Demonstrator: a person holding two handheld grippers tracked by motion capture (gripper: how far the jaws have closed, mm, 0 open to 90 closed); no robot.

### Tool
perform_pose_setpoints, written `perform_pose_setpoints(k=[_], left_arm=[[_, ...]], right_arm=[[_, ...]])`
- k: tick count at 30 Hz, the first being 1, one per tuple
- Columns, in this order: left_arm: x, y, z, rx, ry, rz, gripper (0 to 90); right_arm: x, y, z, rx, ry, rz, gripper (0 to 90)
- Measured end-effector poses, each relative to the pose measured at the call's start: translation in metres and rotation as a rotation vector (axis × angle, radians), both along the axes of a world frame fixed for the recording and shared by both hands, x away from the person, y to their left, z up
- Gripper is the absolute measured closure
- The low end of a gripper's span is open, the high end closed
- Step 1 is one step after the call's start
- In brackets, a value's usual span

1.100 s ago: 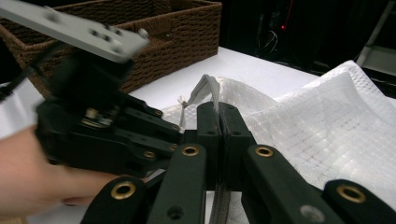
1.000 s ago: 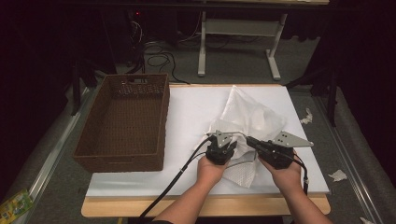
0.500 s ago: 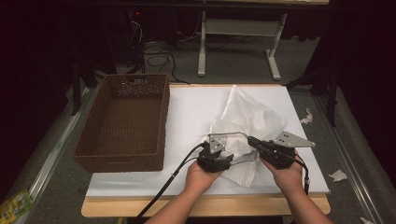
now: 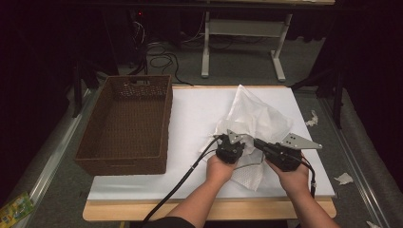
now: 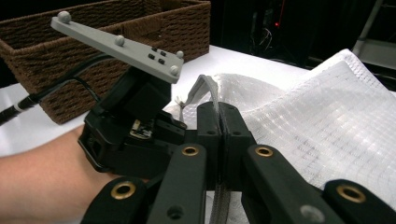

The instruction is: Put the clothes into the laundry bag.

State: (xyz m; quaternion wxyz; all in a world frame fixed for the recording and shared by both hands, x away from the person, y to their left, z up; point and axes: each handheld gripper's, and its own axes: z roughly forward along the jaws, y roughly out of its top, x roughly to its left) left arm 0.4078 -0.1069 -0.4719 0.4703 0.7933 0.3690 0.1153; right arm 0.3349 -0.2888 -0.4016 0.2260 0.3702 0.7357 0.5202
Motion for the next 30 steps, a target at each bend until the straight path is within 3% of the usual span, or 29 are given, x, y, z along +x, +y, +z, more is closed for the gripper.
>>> perform_pose_setpoints(k=[3, 4, 5, 6, 7, 8, 9, 10, 14, 16, 19, 21, 22, 23, 26, 30], left_arm=[[-0.004, -0.001, 0.001, 0.007, 0.001, -0.023, 82.3], [-0.004, -0.001, 0.001, 0.007, 0.001, -0.023, 75.0], [-0.007, 0.005, 0.003, 0.016, 0.001, -0.041, 75.0], [-0.01, 0.009, 0.005, 0.014, -0.006, -0.045, 66.5], [-0.014, 0.017, 0.008, 0.01, -0.016, -0.05, 57.3], [-0.019, 0.026, 0.011, 0.005, -0.024, -0.052, 57.3], [-0.024, 0.035, 0.013, -0.001, -0.034, -0.047, 48.4], [-0.032, 0.052, 0.014, 0.021, -0.076, -0.038, 43.4], [-0.033, 0.069, 0.011, 0.057, -0.086, -0.008, 32.0], [-0.028, 0.073, 0.007, 0.056, -0.072, 0.005, 37.6], [-0.019, 0.065, 0.001, 0.076, -0.044, 0.025, 41.7], [-0.014, 0.056, -0.002, 0.091, -0.028, 0.022, 57.7], [-0.011, 0.052, -0.003, 0.105, -0.02, 0.034, 78.4], [-0.007, 0.044, -0.003, 0.118, -0.012, 0.04, 82.2], [-0.004, 0.033, -0.002, 0.125, -0.007, 0.038, 87.6], [0.003, 0.014, -0.001, 0.086, -0.006, 0.038, 87.7]], right_arm=[[0.001, -0.003, -0.001, 0.01, 0.006, -0.002, 89.5], [0.001, -0.003, -0.001, 0.01, 0.006, -0.002, 89.5], [0.001, -0.004, -0.001, 0.013, 0.004, -0.003, 89.5], [0.001, -0.004, -0.001, 0.015, 0.003, -0.002, 89.5], [0.001, -0.004, -0.001, 0.014, -0.001, 0.001, 89.5], [0.001, -0.004, -0.001, 0.014, -0.001, 0.001, 89.5], [0.0, -0.004, -0.001, 0.011, -0.001, 0.001, 89.5], [0.0, -0.003, 0.0, 0.01, 0.002, -0.003, 89.5], [-0.001, -0.002, 0.001, 0.001, -0.003, -0.005, 89.5], [-0.001, -0.001, 0.001, -0.001, -0.003, -0.006, 89.5], [-0.001, -0.001, 0.0, -0.002, -0.003, -0.005, 89.5], [0.0, 0.0, 0.0, -0.003, 0.001, -0.004, 89.5], [0.001, 0.0, -0.001, -0.003, 0.002, 0.001, 89.5], [0.001, 0.0, -0.002, -0.004, 0.004, -0.002, 89.5], [0.002, -0.002, -0.003, -0.003, 0.004, 0.0, 89.5], [0.002, -0.003, -0.003, -0.002, 0.01, -0.007, 89.5]])
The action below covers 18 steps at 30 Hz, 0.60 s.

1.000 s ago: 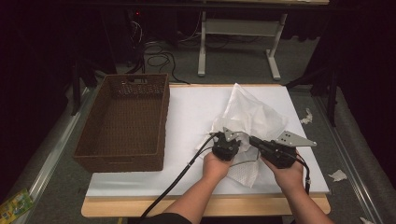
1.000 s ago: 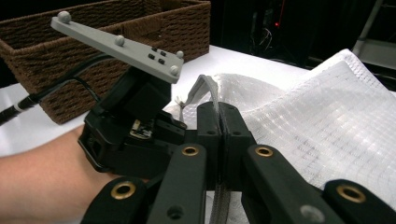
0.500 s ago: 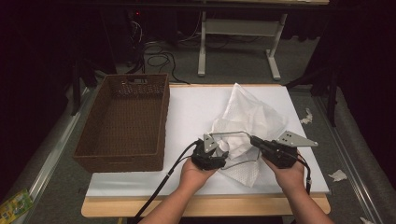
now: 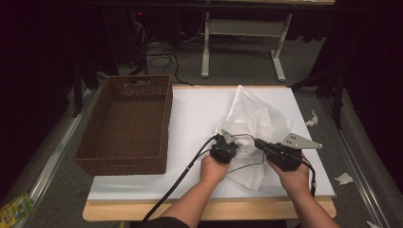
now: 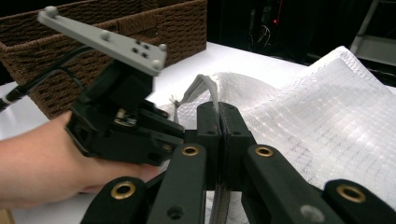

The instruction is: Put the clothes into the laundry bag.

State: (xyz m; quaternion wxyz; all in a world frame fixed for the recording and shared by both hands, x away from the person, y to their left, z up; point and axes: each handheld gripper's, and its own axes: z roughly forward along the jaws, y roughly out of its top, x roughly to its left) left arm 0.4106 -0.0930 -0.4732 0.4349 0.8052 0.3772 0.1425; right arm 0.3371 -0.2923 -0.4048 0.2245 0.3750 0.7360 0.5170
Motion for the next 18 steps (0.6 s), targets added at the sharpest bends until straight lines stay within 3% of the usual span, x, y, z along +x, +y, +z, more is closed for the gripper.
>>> perform_pose_setpoints(k=[5, 7, 8, 11, 13, 15, 16, 18], left_arm=[[0.005, -0.006, -0.006, -0.013, 0.01, 0.009, 81.2], [0.003, -0.002, -0.004, -0.013, -0.002, 0.011, 63.6], [0.001, 0.002, -0.002, -0.016, -0.006, 0.009, 63.6], [-0.007, 0.015, 0.003, -0.025, -0.027, 0.009, 49.4], [-0.015, 0.028, 0.007, -0.042, 0.0, -0.005, 38.4], [-0.018, 0.032, 0.009, -0.045, 0.011, -0.014, 36.4], [-0.022, 0.037, 0.011, -0.044, 0.018, -0.023, 31.2], [-0.027, 0.046, 0.014, -0.051, 0.008, -0.025, 29.6]], right_arm=[[0.001, -0.003, 0.0, 0.005, 0.001, 0.0, 89.5], [0.001, -0.003, -0.001, 0.007, 0.009, -0.001, 89.5], [0.001, -0.003, -0.001, 0.007, 0.009, -0.001, 89.5], [0.0, -0.001, -0.002, 0.0, 0.008, 0.003, 89.5], [-0.001, 0.0, -0.002, -0.005, 0.007, 0.006, 89.5], [-0.001, 0.0, -0.002, -0.003, 0.011, 0.005, 89.5], [-0.001, 0.001, -0.003, -0.01, 0.008, 0.008, 89.5], [-0.001, 0.001, -0.003, -0.01, 0.011, 0.008, 89.5]])
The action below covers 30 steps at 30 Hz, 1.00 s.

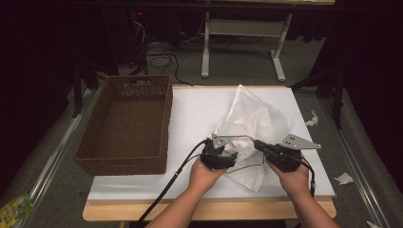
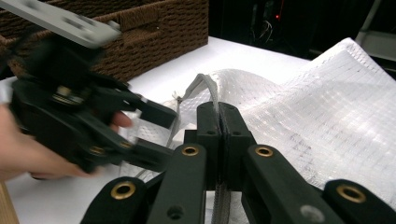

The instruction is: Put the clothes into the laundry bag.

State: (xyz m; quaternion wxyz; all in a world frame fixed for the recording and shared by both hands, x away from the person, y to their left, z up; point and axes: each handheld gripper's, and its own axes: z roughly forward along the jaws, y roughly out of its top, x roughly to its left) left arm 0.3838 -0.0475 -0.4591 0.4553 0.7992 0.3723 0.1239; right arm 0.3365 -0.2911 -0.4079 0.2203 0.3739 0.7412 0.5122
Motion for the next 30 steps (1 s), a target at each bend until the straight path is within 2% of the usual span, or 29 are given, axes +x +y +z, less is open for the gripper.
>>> perform_pose_setpoints(k=[4, 5, 9, 11, 15, 16, 18, 22, 24, 26, 29, 30], left_arm=[[-0.003, 0.013, 0.008, 0.009, -0.037, 0.019, 26.5], [-0.001, 0.017, 0.01, 0.016, -0.052, 0.041, 25.6], [0.004, 0.019, 0.012, 0.003, -0.058, 0.081, 20.9], [0.008, 0.015, 0.013, 0.001, -0.046, 0.077, 20.8], [0.013, 0.009, 0.014, 0.015, -0.053, 0.069, 20.8], [0.015, 0.007, 0.015, -0.003, -0.065, 0.065, 20.8], [0.017, 0.007, 0.015, -0.001, -0.074, 0.06, 21.8], [0.019, 0.003, 0.018, -0.038, -0.104, 0.048, 25.3], [0.02, 0.002, 0.019, -0.041, -0.108, 0.04, 25.9], [0.021, 0.0, 0.02, -0.039, -0.117, 0.039, 27.1], [0.026, -0.003, 0.019, -0.034, -0.107, 0.048, 28.9], [0.028, -0.003, 0.018, -0.019, -0.106, 0.047, 28.9]], right_arm=[[0.001, 0.002, -0.002, -0.004, 0.013, 0.0, 89.5], [0.001, 0.002, -0.002, -0.006, 0.009, 0.0, 89.5], [-0.001, -0.002, 0.0, 0.002, 0.008, -0.006, 89.5], [-0.001, -0.003, 0.0, 0.007, 0.01, -0.008, 89.5], [-0.003, -0.004, 0.001, 0.01, 0.003, -0.01, 89.5], [-0.003, -0.004, 0.001, 0.011, 0.005, -0.012, 89.5], [-0.004, -0.005, 0.001, 0.013, 0.004, -0.012, 89.5], [-0.005, -0.007, 0.004, 0.029, -0.001, -0.014, 89.5], [-0.005, -0.008, 0.004, 0.031, -0.001, -0.013, 89.5], [-0.005, -0.009, 0.004, 0.041, 0.003, -0.014, 89.5], [-0.006, -0.007, 0.005, 0.043, 0.003, -0.012, 89.5], [-0.006, -0.007, 0.005, 0.043, 0.003, -0.012, 89.5]])
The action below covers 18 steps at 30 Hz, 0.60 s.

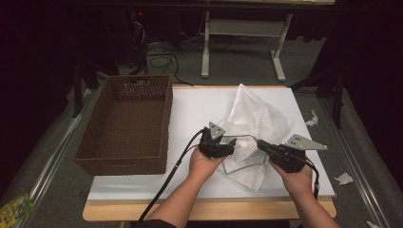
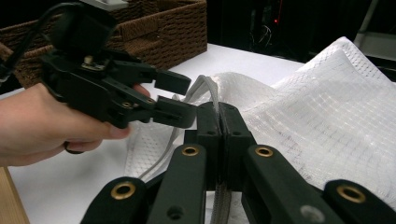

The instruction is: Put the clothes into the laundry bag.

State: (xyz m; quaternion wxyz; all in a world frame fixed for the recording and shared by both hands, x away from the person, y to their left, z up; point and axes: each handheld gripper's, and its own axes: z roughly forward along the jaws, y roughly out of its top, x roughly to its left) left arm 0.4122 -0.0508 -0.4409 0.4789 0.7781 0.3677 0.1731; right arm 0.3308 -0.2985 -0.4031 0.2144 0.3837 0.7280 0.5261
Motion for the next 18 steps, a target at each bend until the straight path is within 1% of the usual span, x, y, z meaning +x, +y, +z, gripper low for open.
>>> perform_pose_setpoints(k=[2, 3, 4, 5, 6, 7, 8, 10, 11, 12, 13, 14, 15, 17, 18], left_arm=[[0.004, -0.001, -0.002, 0.019, -0.002, 0.007, 32.8], [0.006, -0.001, -0.003, 0.024, 0.003, 0.012, 34.8], [0.008, 0.0, -0.003, 0.015, 0.013, 0.019, 39.2], [0.009, 0.001, -0.002, 0.009, 0.015, 0.015, 43.2], [0.01, 0.003, -0.001, 0.005, -0.004, 0.022, 49.2], [0.01, 0.003, -0.001, 0.005, -0.004, 0.022, 52.4], [0.01, 0.004, 0.001, 0.006, -0.013, 0.024, 52.4], [0.01, 0.005, 0.003, 0.009, -0.031, 0.039, 61.0], [0.01, 0.006, 0.004, 0.012, -0.032, 0.038, 65.4], [0.01, 0.006, 0.005, 0.018, -0.039, 0.041, 68.0], [0.009, 0.006, 0.007, 0.038, -0.052, 0.045, 72.4], [0.008, 0.006, 0.007, 0.044, -0.063, 0.053, 77.6], [0.006, 0.007, 0.009, 0.049, -0.078, 0.059, 80.7], [0.002, 0.009, 0.014, 0.053, -0.096, 0.06, 86.5], [0.0, 0.011, 0.016, 0.053, -0.102, 0.059, 87.3]], right_arm=[[0.0, 0.001, 0.0, -0.003, -0.002, 0.002, 89.5], [0.0, 0.001, 0.0, -0.006, -0.005, 0.004, 89.5], [-0.001, 0.001, 0.001, -0.006, -0.006, 0.004, 89.5], [-0.001, 0.0, 0.001, -0.006, -0.008, 0.006, 89.4], [-0.002, -0.001, 0.001, -0.008, -0.008, 0.004, 89.4], [-0.002, -0.001, 0.001, -0.008, -0.008, 0.004, 89.4], [-0.002, -0.001, 0.0, -0.006, -0.006, 0.004, 89.5], [-0.003, -0.002, -0.001, -0.007, -0.002, 0.003, 89.4], [-0.003, -0.002, -0.001, -0.012, -0.003, 0.004, 89.4], [-0.004, -0.001, -0.001, -0.012, 0.001, 0.001, 89.4], [-0.004, -0.001, -0.001, -0.015, -0.001, 0.004, 89.4], [-0.004, 0.0, -0.001, -0.019, 0.0, 0.002, 89.4], [-0.005, 0.0, -0.002, -0.022, 0.002, 0.0, 89.4], [-0.005, 0.0, -0.002, -0.025, -0.001, 0.001, 89.4], [-0.005, 0.0, -0.003, -0.024, -0.001, -0.001, 89.4]])
